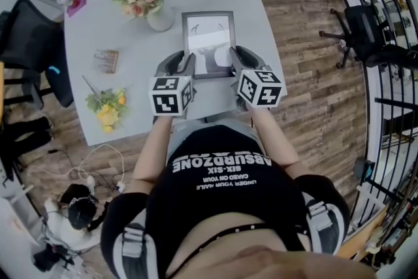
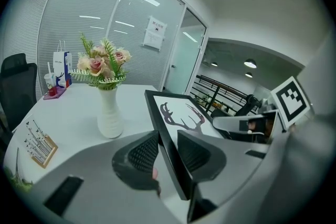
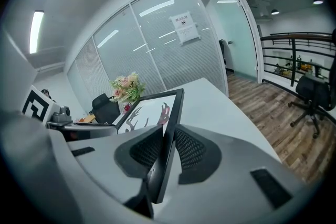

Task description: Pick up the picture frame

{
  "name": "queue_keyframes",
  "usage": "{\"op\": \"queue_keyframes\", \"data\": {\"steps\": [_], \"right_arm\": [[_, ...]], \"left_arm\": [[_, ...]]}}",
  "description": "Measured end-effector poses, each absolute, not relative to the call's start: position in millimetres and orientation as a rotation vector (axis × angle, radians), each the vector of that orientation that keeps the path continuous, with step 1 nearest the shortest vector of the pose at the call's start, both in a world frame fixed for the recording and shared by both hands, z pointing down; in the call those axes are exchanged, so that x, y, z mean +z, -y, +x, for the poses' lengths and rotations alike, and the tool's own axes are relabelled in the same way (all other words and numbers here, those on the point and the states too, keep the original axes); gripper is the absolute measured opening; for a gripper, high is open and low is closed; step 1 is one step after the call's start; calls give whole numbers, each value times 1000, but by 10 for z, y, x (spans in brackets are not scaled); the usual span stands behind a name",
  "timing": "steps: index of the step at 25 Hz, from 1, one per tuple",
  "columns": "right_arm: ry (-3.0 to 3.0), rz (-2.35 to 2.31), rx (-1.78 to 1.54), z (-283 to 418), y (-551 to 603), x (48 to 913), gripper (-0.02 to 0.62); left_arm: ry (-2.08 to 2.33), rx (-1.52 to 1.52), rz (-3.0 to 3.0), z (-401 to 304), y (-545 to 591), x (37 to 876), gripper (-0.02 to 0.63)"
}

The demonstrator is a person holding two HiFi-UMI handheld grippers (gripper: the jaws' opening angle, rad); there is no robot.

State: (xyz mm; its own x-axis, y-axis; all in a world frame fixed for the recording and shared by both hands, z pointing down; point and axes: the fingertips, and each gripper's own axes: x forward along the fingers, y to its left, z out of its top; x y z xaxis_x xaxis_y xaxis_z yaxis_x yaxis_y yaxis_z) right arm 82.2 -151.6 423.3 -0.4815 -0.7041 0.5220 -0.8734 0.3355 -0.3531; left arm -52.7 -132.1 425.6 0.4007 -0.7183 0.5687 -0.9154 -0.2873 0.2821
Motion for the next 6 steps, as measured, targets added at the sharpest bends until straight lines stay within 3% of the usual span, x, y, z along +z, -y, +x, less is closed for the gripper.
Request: {"op": "queue_keyframes", "data": {"steps": [6], "right_arm": [[2329, 1412, 876, 818, 1481, 4212, 86]], "left_arm": [[1382, 448, 2090, -528, 1286, 4246, 120]]}}
